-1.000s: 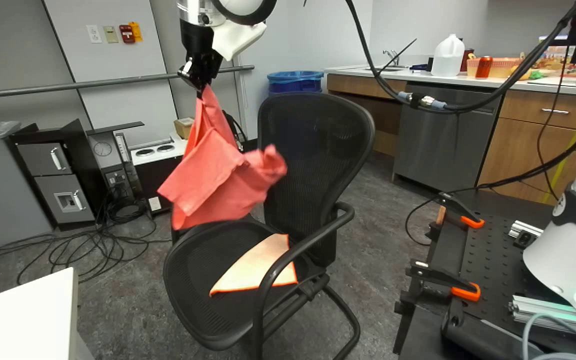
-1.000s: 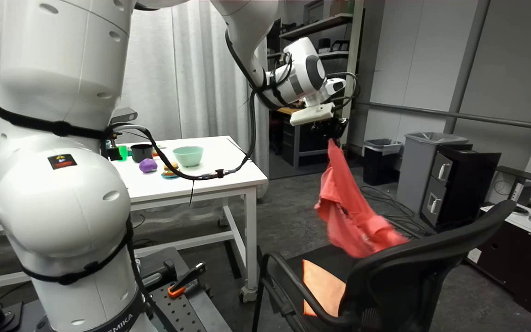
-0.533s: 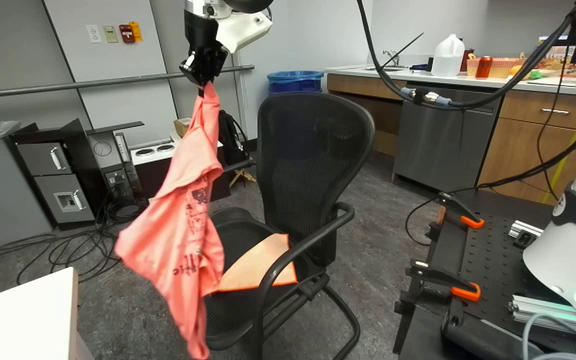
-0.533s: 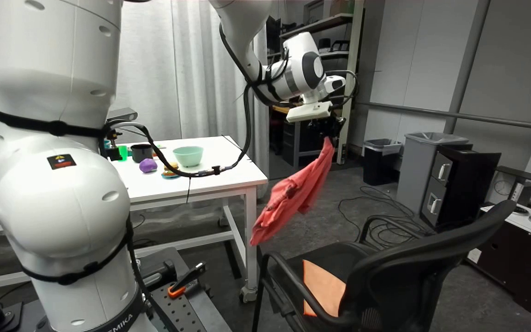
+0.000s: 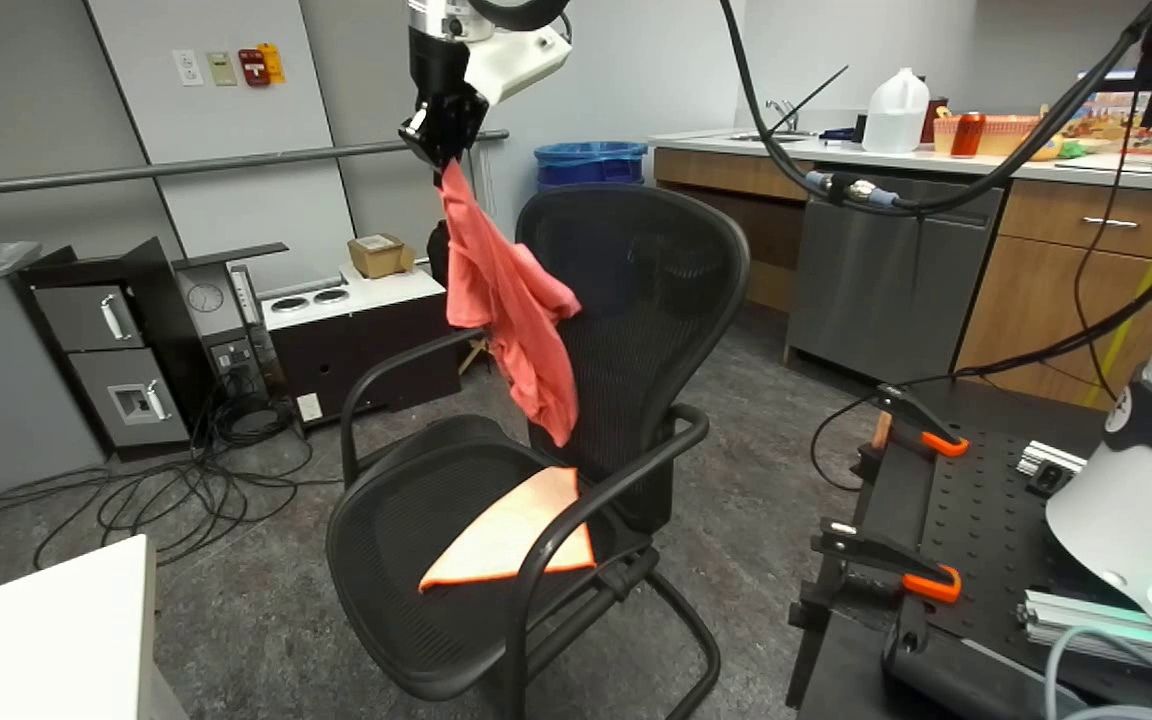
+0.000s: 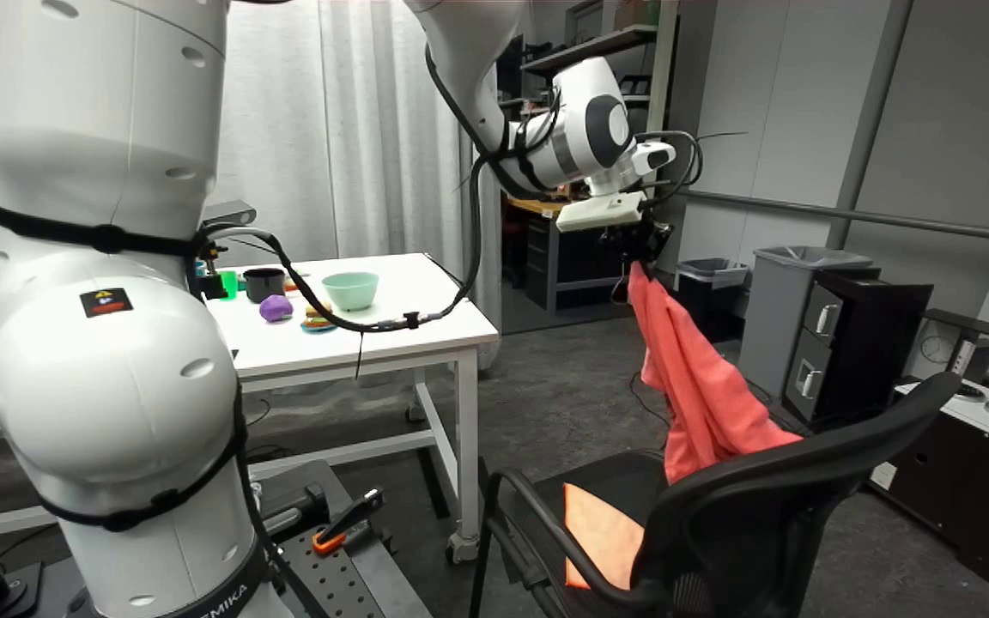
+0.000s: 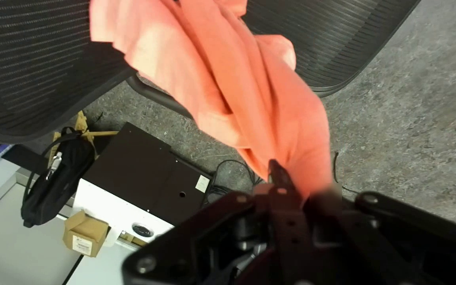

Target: Remove the orange sweatshirt from the backrest of the black chair

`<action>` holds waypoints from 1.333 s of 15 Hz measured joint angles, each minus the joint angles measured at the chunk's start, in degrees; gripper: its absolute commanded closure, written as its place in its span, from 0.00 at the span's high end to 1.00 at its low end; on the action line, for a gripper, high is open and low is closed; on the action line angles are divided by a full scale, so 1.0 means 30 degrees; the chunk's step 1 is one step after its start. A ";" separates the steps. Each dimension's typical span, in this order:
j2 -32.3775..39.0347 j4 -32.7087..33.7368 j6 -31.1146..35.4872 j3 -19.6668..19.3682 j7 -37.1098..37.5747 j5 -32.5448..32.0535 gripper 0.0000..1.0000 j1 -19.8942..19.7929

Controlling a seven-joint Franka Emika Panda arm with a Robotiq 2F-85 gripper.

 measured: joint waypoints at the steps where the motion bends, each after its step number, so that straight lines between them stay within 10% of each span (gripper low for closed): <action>1: 0.0000 -0.0007 0.0000 -0.0075 -0.0002 0.0098 0.01 -0.0092; 20: -0.3192 -0.2702 -1.1656 -0.0459 -0.4474 0.1380 0.01 -0.1189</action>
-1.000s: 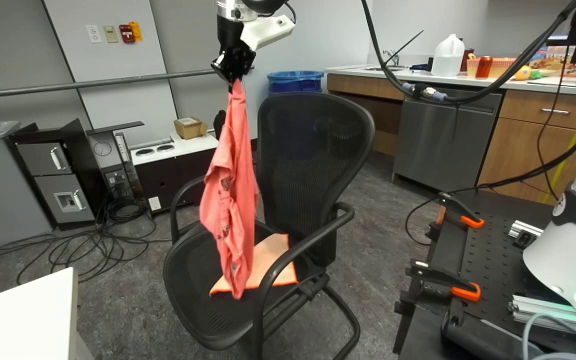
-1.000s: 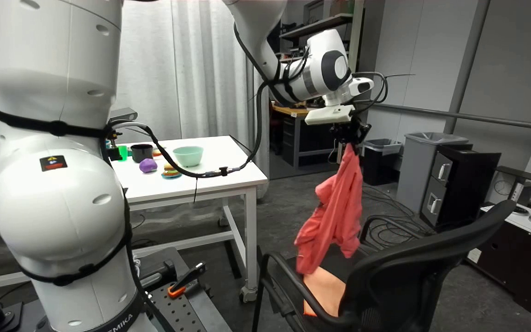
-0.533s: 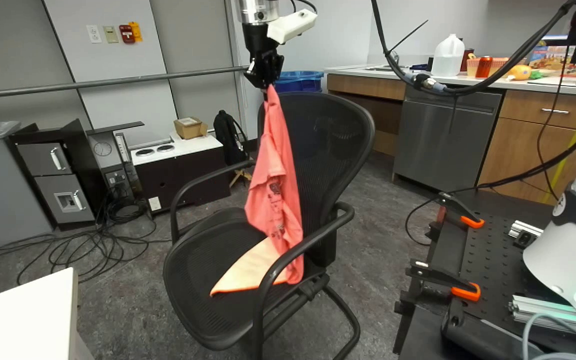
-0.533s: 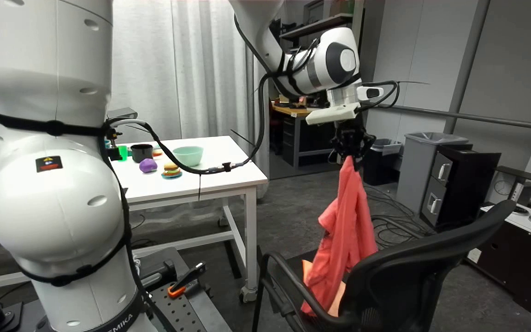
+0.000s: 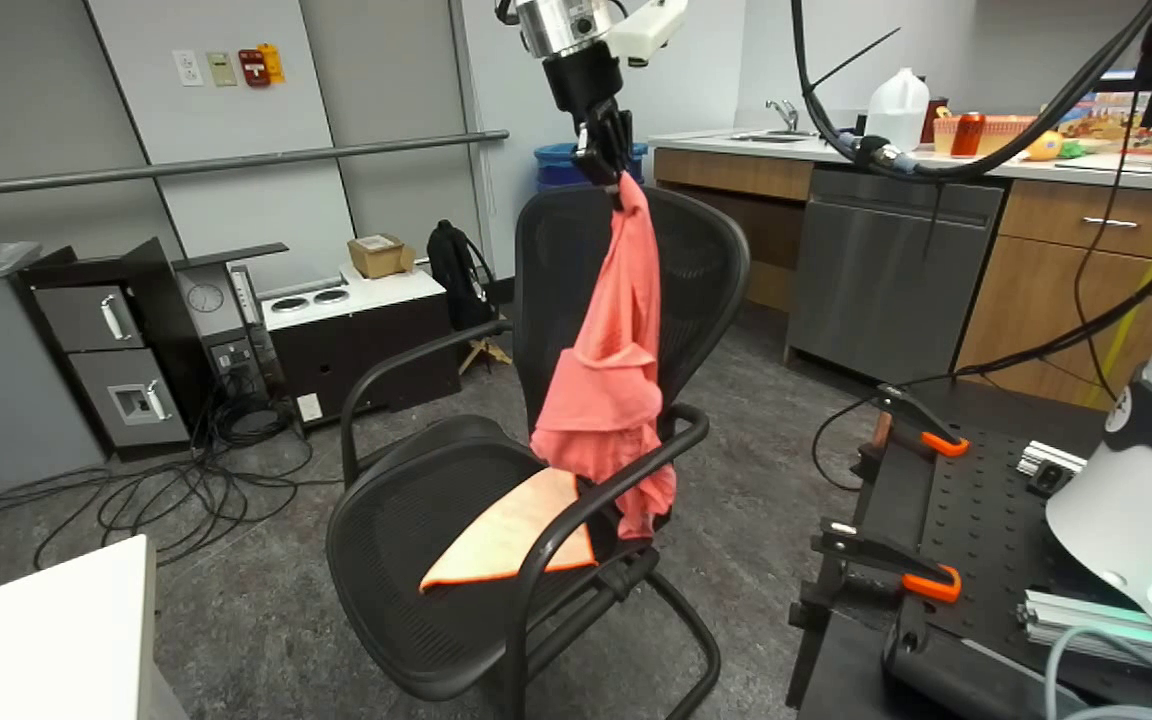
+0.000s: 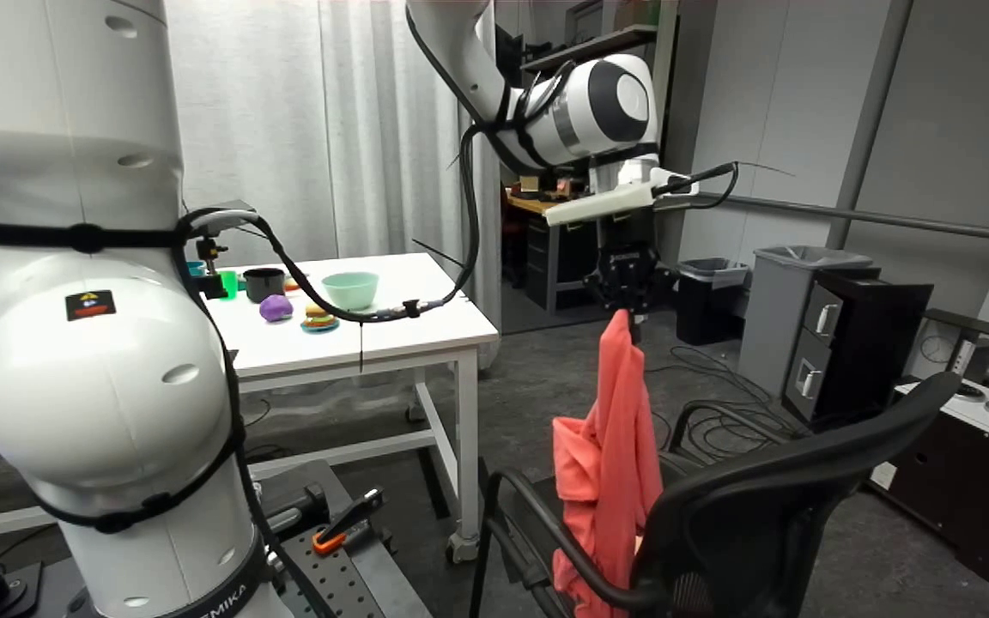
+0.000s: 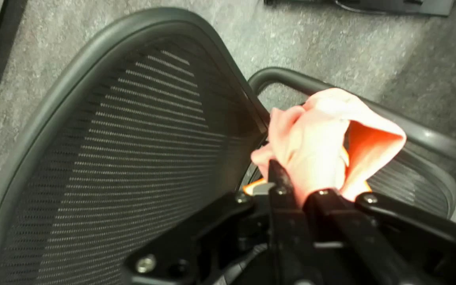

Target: Remove the orange sweatshirt from the backrest of the black chair

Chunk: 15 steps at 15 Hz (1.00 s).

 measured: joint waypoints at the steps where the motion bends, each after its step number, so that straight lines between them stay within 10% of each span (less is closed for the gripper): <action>1: -0.0277 -0.0166 -0.0845 0.0021 -0.0274 0.0005 0.01 0.0000; 14: -0.0816 -0.2992 -0.6816 0.1076 -0.1436 0.0026 0.01 0.0011; 15: -0.0817 -0.3114 -0.7049 0.1086 -0.1529 0.0027 0.30 0.0011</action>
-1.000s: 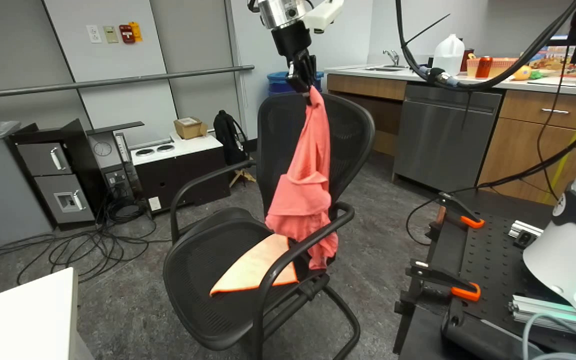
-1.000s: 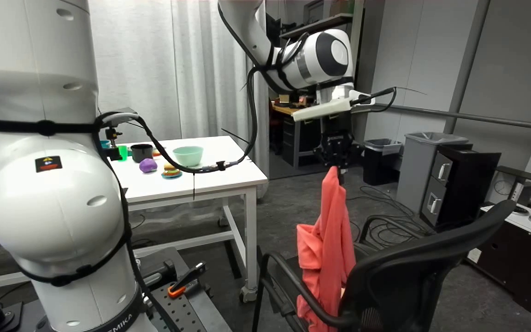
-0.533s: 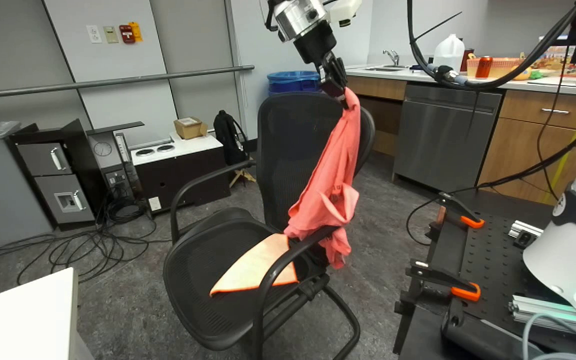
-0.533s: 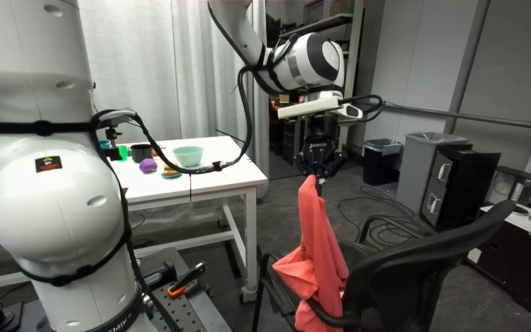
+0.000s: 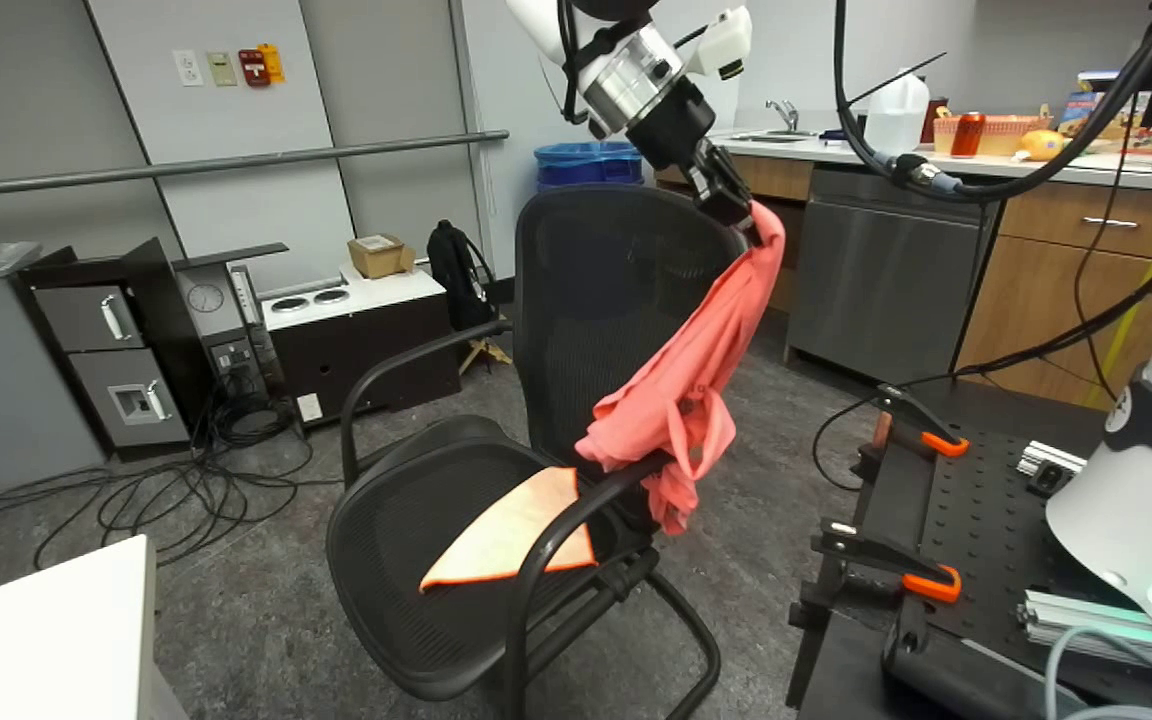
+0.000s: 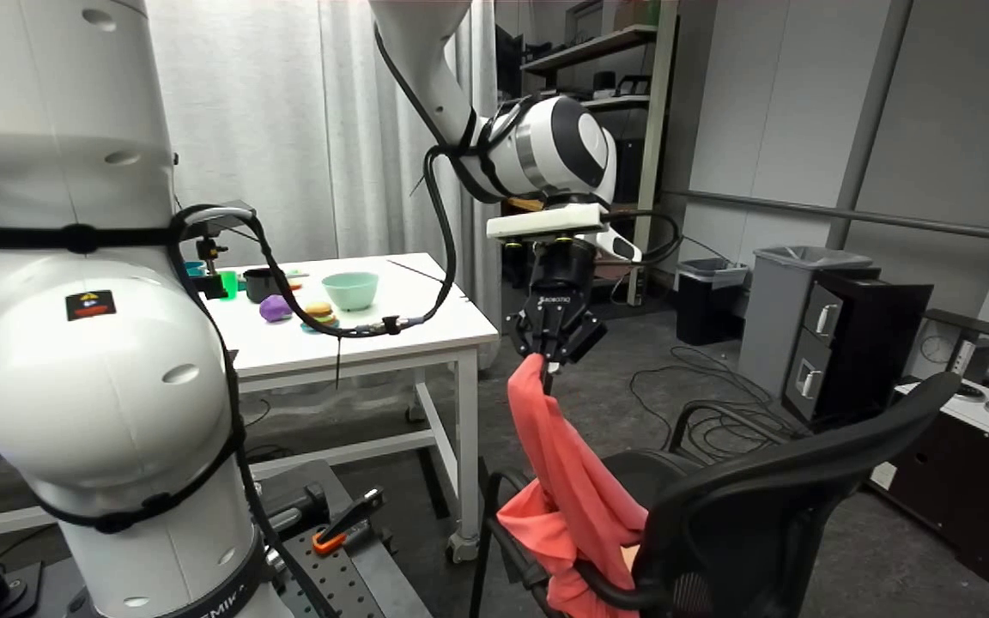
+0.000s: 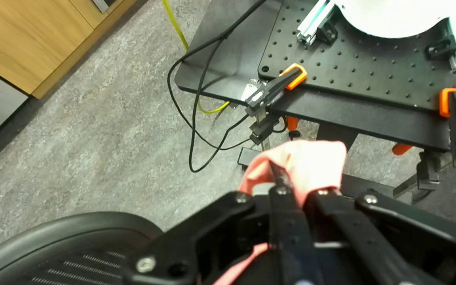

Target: Remove the orange sweatshirt from the backrest of the black chair

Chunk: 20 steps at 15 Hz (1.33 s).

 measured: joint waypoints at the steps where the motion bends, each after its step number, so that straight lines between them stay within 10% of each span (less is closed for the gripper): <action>1: 0.0001 -0.0095 -0.0235 0.0001 -0.0081 0.0000 0.32 0.0000; 10: -0.0020 -0.0067 -0.1633 0.0060 -0.0240 0.0000 0.99 0.0000; 20: -0.0025 -0.0067 -0.1544 0.0138 -0.0243 -0.0003 1.00 0.0001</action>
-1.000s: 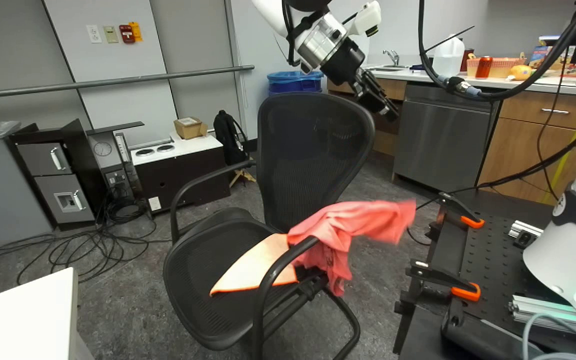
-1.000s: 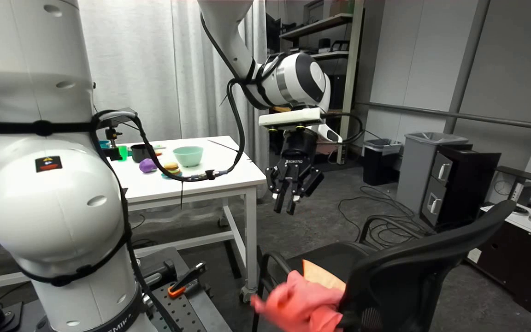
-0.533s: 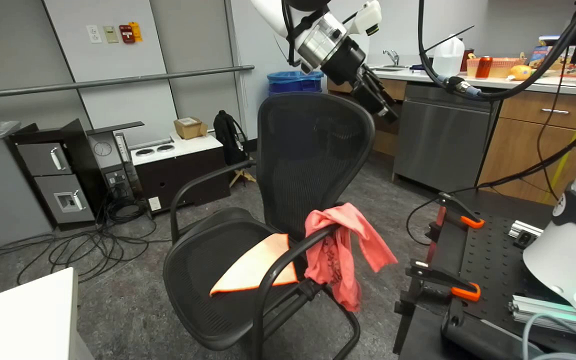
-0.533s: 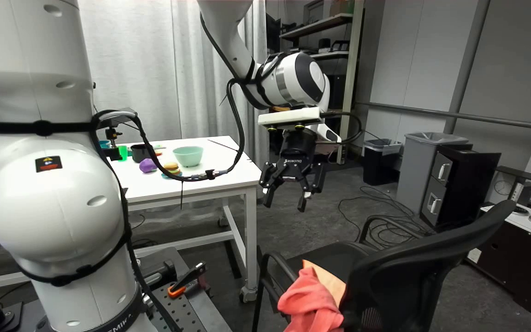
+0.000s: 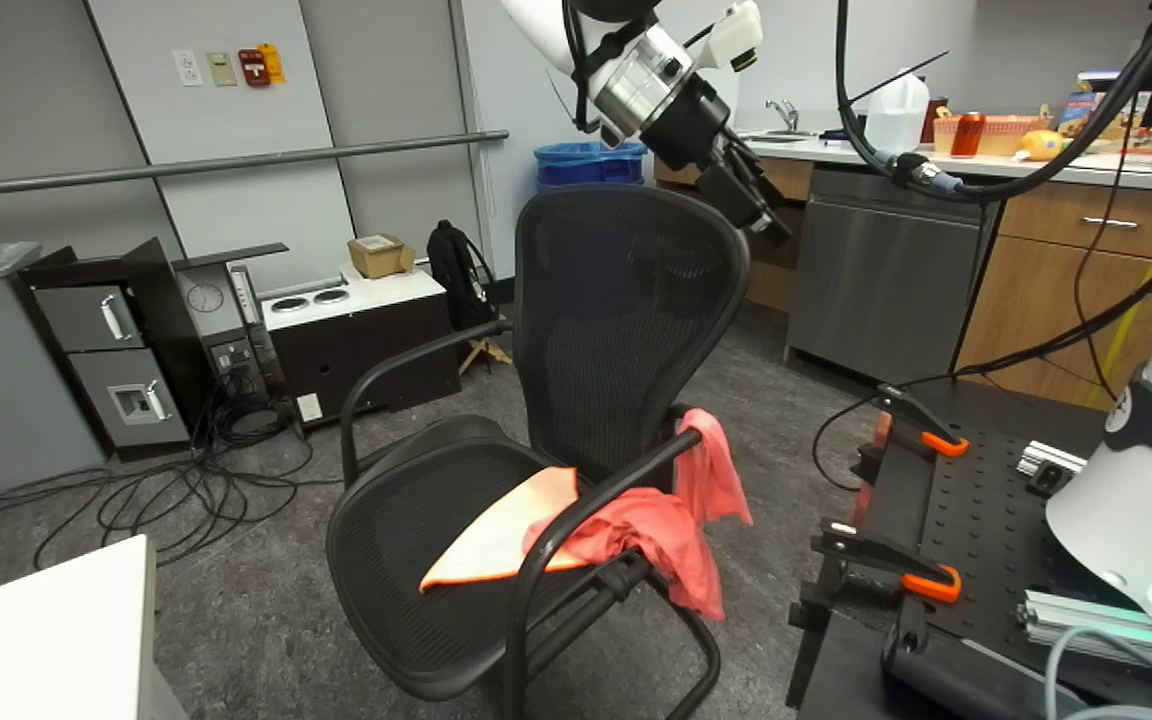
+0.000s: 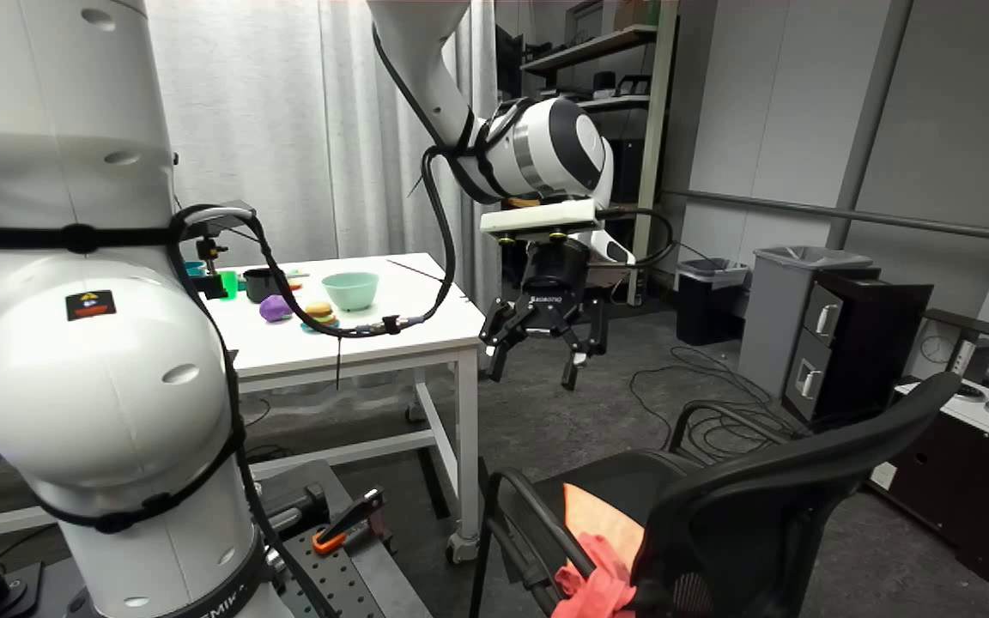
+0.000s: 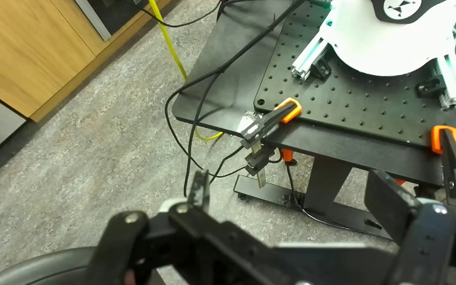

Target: Remove the orange sweatshirt from the backrest of the black chair

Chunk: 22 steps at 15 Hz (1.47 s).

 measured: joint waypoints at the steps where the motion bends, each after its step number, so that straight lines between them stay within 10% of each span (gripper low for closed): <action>1: -0.0005 0.0000 0.0020 0.0001 0.0000 -0.0008 1.00 0.0000; 15: -0.0174 -0.0003 0.0472 0.0018 0.0000 -0.0214 1.00 0.0000; 22: -0.0291 -0.0311 0.4457 0.0017 0.0024 -0.0982 1.00 0.0000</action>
